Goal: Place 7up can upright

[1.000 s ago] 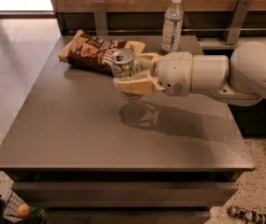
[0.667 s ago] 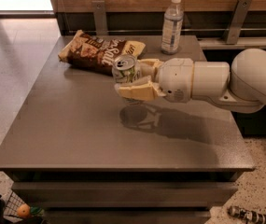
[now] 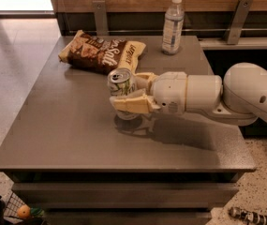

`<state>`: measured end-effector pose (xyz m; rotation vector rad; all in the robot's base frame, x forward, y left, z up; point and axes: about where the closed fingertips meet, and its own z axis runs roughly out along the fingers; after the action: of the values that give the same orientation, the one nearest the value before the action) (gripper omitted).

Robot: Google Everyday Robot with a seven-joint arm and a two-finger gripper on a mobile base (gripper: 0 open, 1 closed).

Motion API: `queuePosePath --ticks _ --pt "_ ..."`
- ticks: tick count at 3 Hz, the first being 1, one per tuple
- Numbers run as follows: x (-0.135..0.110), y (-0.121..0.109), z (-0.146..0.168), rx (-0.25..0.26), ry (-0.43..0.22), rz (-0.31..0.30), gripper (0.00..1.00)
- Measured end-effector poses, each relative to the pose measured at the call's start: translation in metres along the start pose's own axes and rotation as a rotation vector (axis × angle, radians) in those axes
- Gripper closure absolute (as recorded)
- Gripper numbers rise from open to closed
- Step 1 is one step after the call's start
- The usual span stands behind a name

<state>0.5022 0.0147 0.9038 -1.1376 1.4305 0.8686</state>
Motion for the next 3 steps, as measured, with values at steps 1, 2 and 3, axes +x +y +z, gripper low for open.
queuePosePath --ticks 1,2,3 --pt "0.008 0.007 0.003 -0.01 -0.02 0.02 1.0" --pt "0.024 0.014 -0.004 -0.002 -0.061 0.041 1.0" --pt "0.041 0.02 -0.014 -0.001 -0.088 0.062 1.0"
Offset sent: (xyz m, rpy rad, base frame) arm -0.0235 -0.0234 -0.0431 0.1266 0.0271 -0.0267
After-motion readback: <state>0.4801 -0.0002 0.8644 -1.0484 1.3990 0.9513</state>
